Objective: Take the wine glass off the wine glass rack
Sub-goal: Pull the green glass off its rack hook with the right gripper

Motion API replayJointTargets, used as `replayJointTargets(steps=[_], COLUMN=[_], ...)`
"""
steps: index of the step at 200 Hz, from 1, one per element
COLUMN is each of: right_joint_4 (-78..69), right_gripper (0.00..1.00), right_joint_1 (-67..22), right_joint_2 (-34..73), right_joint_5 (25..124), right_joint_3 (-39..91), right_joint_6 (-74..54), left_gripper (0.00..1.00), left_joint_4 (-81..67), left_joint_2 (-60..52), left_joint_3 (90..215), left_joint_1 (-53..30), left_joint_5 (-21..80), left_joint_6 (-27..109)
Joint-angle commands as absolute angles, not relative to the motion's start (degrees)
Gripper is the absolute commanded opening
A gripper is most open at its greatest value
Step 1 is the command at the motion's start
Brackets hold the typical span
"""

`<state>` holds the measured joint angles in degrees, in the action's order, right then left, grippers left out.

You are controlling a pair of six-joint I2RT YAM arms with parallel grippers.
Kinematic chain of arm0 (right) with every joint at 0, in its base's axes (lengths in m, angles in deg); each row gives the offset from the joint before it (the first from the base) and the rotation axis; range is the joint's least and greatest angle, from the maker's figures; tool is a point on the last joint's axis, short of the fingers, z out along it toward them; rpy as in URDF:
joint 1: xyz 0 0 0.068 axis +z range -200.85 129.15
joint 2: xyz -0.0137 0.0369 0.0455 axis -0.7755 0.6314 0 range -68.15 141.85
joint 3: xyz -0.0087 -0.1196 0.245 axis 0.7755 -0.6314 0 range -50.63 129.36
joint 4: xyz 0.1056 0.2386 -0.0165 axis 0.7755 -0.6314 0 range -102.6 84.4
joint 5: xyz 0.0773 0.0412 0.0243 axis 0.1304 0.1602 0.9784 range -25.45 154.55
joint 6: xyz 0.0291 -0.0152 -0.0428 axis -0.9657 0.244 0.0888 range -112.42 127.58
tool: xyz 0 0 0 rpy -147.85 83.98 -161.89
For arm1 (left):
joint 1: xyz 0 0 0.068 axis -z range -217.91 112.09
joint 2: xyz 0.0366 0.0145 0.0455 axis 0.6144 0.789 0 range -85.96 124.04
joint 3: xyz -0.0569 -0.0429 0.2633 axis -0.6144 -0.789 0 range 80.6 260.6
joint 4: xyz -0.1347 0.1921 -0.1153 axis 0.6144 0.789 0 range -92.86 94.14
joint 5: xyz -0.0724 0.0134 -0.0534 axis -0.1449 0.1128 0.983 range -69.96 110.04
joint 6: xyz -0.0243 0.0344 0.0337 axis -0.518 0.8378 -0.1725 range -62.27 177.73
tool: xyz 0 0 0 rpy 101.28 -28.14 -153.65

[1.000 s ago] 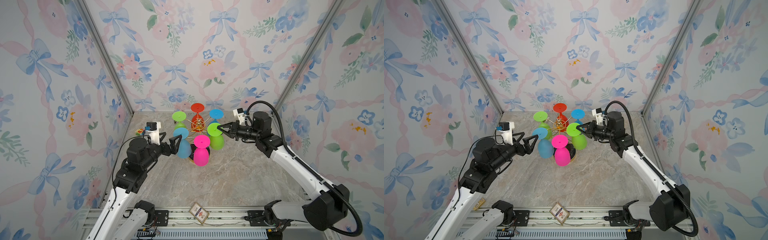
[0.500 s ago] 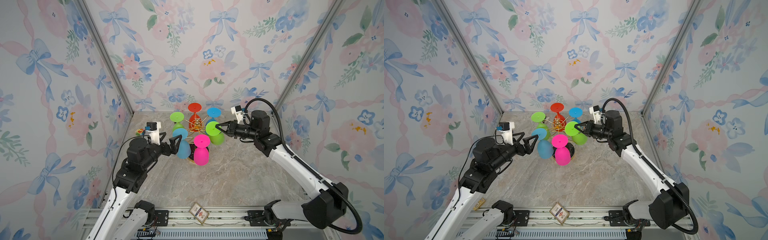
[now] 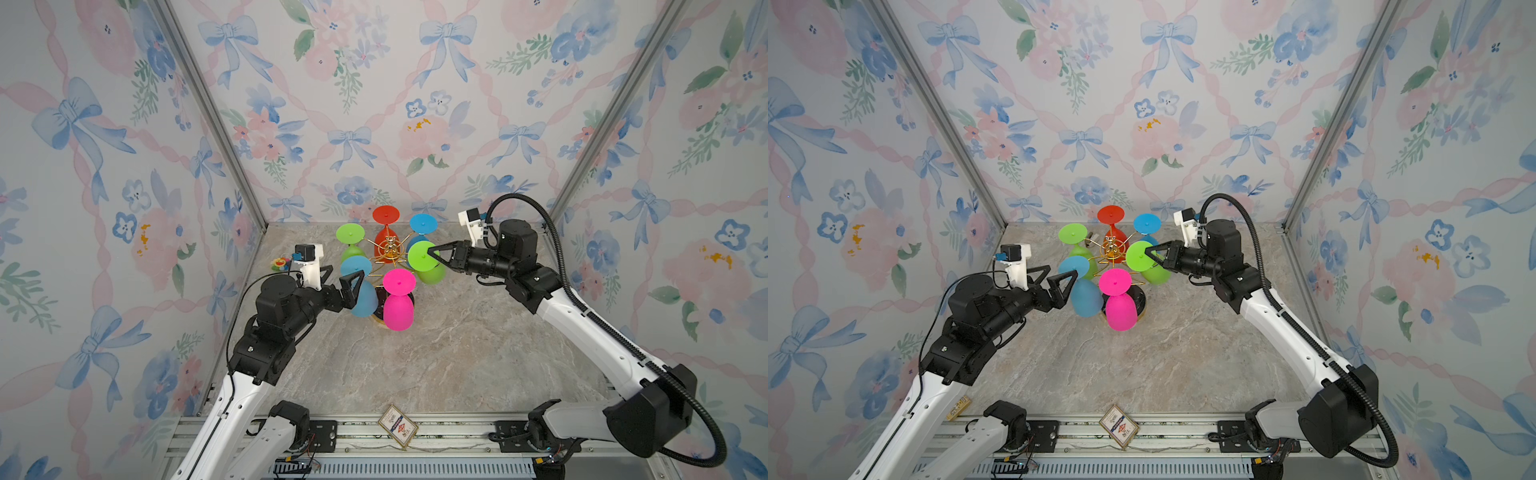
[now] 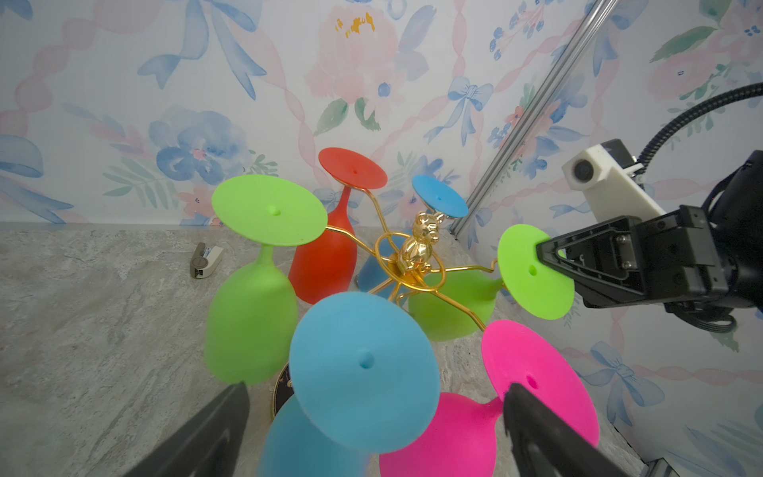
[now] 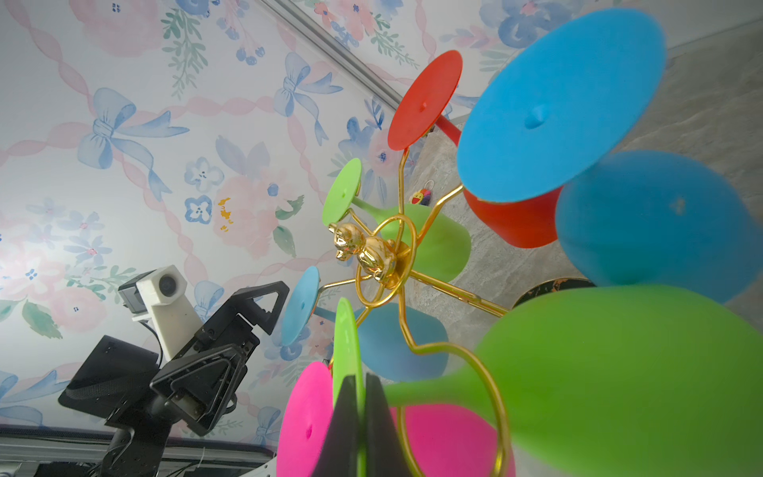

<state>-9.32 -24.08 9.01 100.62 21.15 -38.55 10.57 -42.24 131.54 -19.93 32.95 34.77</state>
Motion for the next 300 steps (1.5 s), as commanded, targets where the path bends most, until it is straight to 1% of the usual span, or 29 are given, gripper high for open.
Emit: replayJointTargets(steps=[1,37,155,262,300], right_joint_4=[-8.0,-6.9,-4.2,-7.4,-9.1], right_gripper=[0.00,0.00,0.00,0.00,0.00], right_joint_1=[-23.4,-23.8,-23.2,-22.5,-23.5], right_joint_2=[9.5,10.9,13.6,13.8,11.3], right_joint_5=[98.5,99.1,99.8,96.2,92.9], right_joint_3=[24.8,26.1,24.2,23.5,22.7], right_joint_6=[-40.3,-42.6,-44.9,-43.2,-45.1], left_gripper=[0.98,0.98,0.98,0.98,0.98], left_joint_4=[10.5,10.5,10.5,10.5,10.5], left_joint_2=[-41.9,-41.6,-41.2,-41.1,-41.4], left_joint_3=[131.0,131.5,132.2,131.5,131.4], left_joint_1=[-20.3,-20.3,-20.3,-20.3,-20.3], left_joint_5=[33.2,33.2,33.1,32.3,32.0], left_joint_6=[36.0,35.9,35.4,35.6,35.6])
